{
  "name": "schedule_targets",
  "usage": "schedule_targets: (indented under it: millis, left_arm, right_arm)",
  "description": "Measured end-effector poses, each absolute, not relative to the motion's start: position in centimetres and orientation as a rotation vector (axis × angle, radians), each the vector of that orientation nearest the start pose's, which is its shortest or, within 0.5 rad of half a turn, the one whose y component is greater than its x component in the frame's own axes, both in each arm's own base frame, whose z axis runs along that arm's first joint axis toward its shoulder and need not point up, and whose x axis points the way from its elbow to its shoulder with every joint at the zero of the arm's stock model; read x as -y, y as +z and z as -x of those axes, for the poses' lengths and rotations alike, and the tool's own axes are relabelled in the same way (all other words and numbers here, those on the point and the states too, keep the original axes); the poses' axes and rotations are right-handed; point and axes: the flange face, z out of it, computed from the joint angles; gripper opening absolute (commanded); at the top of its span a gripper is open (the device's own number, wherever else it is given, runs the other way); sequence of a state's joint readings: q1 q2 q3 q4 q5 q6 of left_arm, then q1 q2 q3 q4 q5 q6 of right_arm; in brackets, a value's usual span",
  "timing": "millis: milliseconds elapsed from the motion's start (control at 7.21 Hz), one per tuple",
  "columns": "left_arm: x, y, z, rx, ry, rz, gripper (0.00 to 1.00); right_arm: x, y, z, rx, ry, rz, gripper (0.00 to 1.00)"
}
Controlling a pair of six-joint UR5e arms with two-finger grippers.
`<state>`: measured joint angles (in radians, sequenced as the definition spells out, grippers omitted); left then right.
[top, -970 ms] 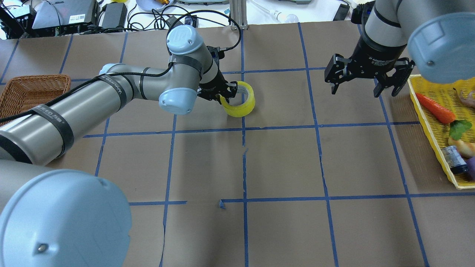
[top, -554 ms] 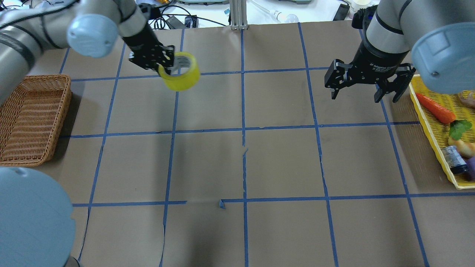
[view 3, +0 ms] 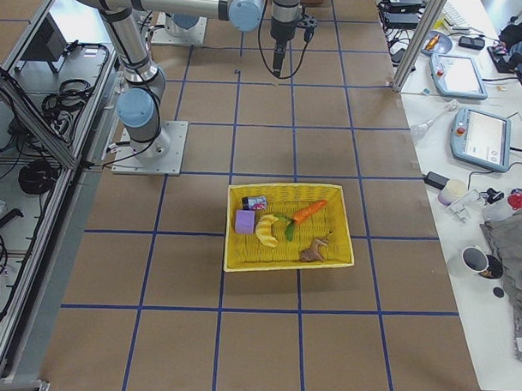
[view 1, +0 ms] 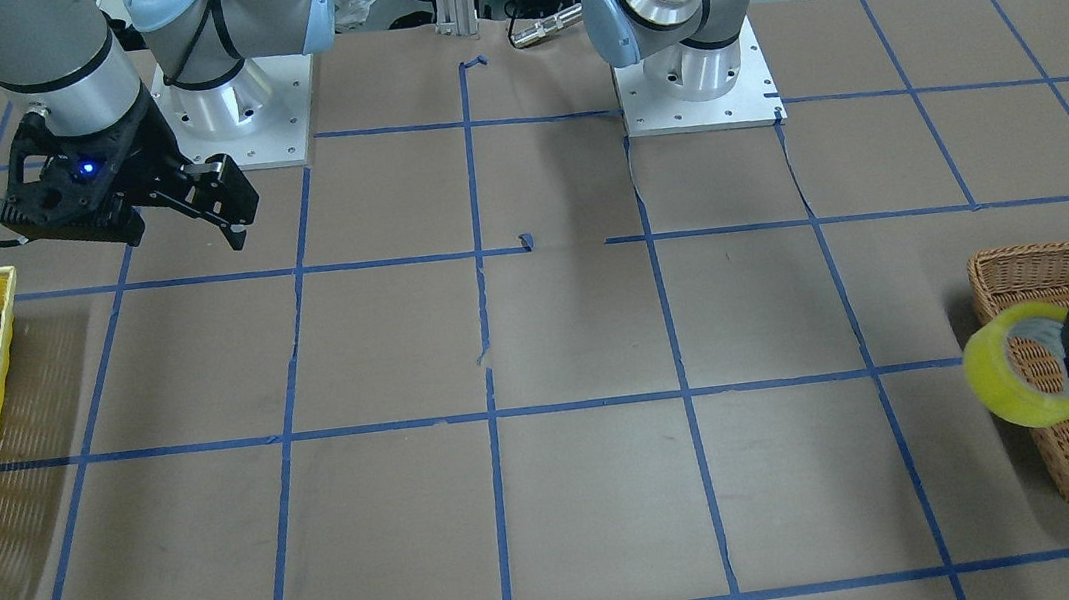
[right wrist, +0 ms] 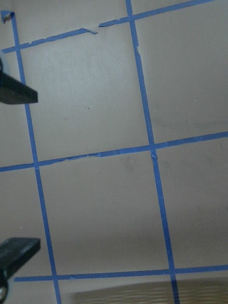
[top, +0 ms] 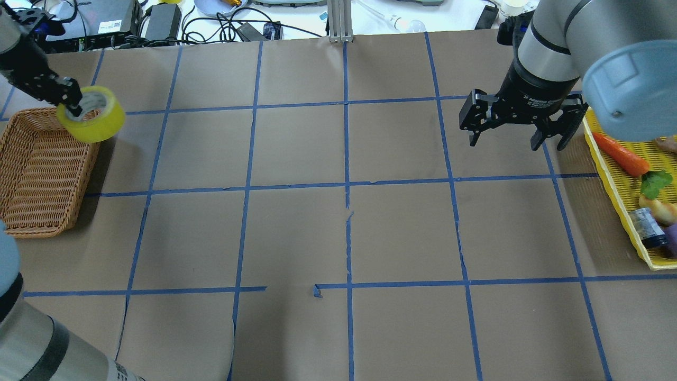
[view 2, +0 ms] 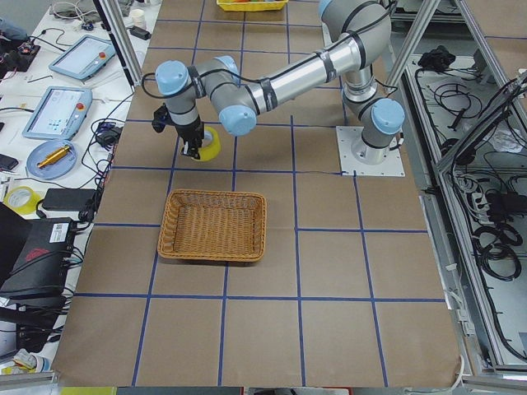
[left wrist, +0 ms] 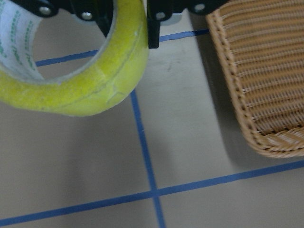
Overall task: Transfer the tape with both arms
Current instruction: 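Carry the tape roll with the left gripper over the wicker basket, then lower the tape roll into the basket and open the left gripper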
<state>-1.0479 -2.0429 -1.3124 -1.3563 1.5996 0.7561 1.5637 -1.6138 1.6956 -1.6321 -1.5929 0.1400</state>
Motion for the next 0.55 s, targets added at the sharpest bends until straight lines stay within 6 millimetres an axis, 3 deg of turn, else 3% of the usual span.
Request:
schedule_targets:
  millis: [277,416,554]
  left_arm:
    - [64.1,31.7,-32.2,-3.041,-0.058,-0.379,0.0]
    - [63.6,29.1,-35.3,-3.036,-0.067,-0.399,0.0]
    - [63.4,26.9,-36.9,-3.051,-0.074,-0.415,0.17]
  right_arm:
    - [46.6,45.1,-12.9,-3.157,0.038,-0.218,1.0]
    - [46.5,45.0,-12.9,-3.157,0.04,-0.213,1.0]
    - [46.4,44.9,-12.9,-3.158,0.042,-0.212,1.0]
